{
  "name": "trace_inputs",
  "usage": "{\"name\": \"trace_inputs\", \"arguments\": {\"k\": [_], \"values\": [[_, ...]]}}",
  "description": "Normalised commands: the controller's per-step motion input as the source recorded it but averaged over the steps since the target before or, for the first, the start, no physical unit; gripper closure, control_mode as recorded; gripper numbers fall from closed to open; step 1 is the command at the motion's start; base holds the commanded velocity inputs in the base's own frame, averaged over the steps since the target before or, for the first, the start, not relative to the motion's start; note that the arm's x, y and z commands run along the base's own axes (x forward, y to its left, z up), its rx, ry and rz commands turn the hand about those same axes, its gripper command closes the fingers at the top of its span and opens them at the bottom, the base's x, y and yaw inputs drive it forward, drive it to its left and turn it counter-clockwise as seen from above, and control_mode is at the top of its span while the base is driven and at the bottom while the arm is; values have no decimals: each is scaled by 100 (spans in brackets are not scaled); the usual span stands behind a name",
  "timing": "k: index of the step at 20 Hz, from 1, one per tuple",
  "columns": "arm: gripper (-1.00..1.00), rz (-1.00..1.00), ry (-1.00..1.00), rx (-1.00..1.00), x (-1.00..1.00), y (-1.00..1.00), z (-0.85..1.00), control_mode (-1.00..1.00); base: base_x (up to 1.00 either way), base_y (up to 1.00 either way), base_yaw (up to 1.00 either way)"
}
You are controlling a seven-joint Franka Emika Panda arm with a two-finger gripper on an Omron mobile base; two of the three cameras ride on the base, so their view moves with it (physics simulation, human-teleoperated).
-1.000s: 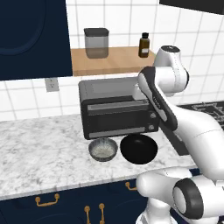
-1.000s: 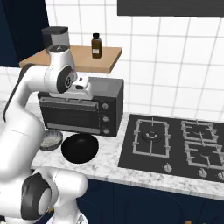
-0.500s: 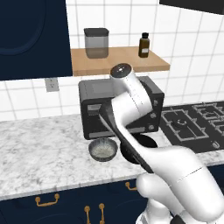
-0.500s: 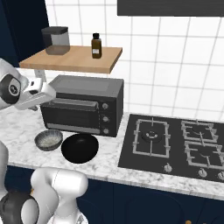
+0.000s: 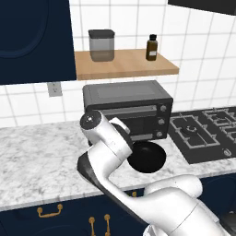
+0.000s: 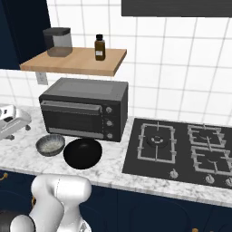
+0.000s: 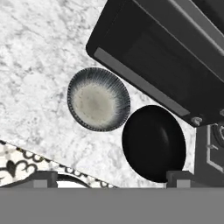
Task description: Pick up the bowls on the counter and stack them on top of one another in the open cabinet. Place the smaller bowl on top of the larger bowl.
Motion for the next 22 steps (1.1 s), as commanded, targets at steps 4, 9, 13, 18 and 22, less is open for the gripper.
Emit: {"name": "trace_inputs", "arguments": {"k": [4,9,13,18,22], "values": [[-100,10,30,1,87,36,-94,-100,0,0,0],[-100,0,21,1,98,24,-42,-100,0,0,0],[-100,1,6,-3,7,11,-12,-100,0,0,0],[-100,0,2,-6,0,7,-55,-100,0,0,0],[-100,0,1,-5,11,0,-62,-100,0,0,0]]}}
